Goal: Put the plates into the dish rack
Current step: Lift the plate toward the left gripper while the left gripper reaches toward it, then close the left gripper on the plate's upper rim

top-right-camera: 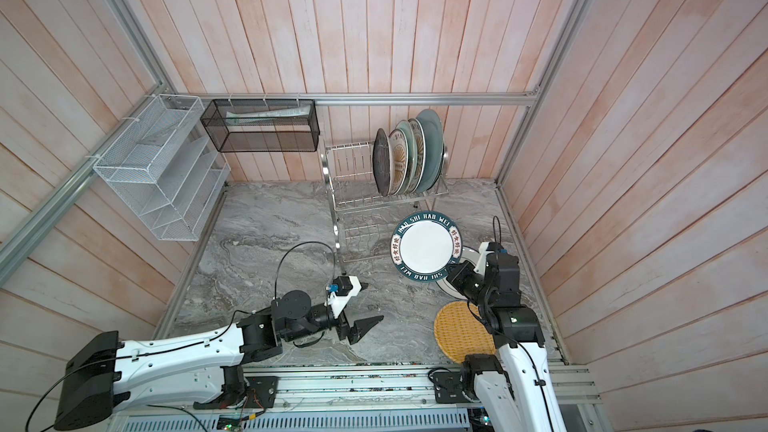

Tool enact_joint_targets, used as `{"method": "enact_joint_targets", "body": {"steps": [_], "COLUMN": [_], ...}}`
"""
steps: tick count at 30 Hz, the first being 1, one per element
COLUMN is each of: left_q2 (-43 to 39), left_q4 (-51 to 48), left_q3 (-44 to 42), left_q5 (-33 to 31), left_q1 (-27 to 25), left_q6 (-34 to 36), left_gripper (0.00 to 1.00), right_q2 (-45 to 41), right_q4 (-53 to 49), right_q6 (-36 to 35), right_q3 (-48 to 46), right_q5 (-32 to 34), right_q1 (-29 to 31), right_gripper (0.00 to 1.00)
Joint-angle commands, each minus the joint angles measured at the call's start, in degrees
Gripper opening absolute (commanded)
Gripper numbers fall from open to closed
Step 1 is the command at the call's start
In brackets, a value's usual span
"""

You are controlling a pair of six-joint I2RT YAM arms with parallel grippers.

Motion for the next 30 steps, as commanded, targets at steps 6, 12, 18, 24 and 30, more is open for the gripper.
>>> {"method": "enact_joint_targets", "body": {"steps": [6,12,18,24,30], "left_q2": [10.9,20.6,26.8,32.0,36.3], "left_q4": [7.5,8.5,10.0,11.4,11.9], "left_q3": [7.1,12.6,16.7,20.6,23.5], "left_q5": [-6.3,-9.1,-13.2,-18.8,-22.0], "left_q1": [-2.2,-2.4,-2.7,-3.1,-3.1], "left_q6": [29.9,39.7,41.8,45.5,46.9], "left_gripper": [0.89,0.78,0.53,0.45,0.42], "right_q2": [3.2,5.4,5.7,5.5,4.5], "right_q4": [-1.2,-2.5,-1.8,-1.9,-2.3], "right_q6": [8.3,11.9,13.7,14.6,15.2], "right_q3": [4.5,6.9,6.8,7.0,6.7], "right_q5": [5.8,9.4,8.4,7.8,7.2], "right_q1": [7.4,11.7,12.2,12.3,12.3], "right_gripper": [0.00,0.00,0.00,0.00,0.00]}}
